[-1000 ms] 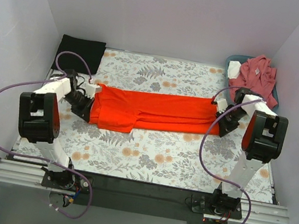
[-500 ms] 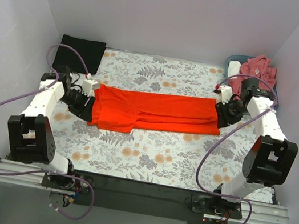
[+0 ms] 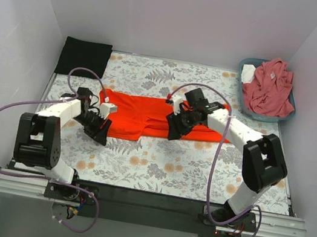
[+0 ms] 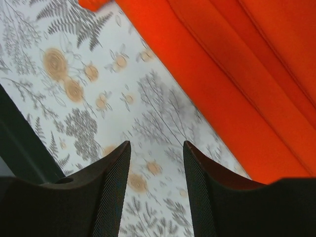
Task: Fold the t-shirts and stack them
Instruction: Fold the tshirt
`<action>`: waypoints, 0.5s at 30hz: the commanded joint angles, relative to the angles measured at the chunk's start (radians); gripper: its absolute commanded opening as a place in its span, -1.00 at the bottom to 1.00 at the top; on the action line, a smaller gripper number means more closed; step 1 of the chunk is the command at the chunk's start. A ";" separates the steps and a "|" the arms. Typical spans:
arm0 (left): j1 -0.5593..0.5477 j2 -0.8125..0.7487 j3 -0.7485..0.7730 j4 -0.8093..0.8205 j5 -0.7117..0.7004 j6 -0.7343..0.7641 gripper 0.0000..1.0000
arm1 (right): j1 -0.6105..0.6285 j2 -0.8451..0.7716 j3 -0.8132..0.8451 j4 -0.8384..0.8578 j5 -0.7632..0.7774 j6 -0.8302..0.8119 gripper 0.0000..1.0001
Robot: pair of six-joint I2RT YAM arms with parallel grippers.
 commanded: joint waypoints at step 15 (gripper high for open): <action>-0.015 0.106 -0.023 0.354 -0.031 -0.206 -0.09 | 0.306 0.262 0.002 0.532 0.100 0.456 0.15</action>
